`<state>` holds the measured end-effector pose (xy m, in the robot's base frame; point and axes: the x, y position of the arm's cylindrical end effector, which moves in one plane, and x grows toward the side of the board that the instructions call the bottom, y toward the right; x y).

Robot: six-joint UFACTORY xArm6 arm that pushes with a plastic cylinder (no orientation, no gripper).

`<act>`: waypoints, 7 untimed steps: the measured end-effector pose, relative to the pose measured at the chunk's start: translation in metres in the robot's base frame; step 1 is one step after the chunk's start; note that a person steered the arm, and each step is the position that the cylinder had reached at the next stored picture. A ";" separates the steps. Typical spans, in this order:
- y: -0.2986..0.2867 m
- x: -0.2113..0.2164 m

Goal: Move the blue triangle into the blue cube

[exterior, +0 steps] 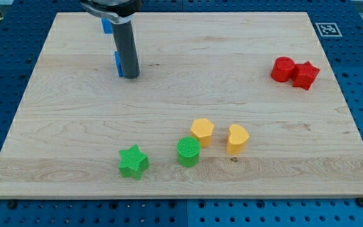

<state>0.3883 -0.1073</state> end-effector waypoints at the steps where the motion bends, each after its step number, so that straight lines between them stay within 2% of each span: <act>1: -0.022 -0.002; 2: -0.026 -0.014; 4: -0.026 -0.002; 6: -0.026 -0.045; 7: -0.026 -0.043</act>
<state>0.3450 -0.1336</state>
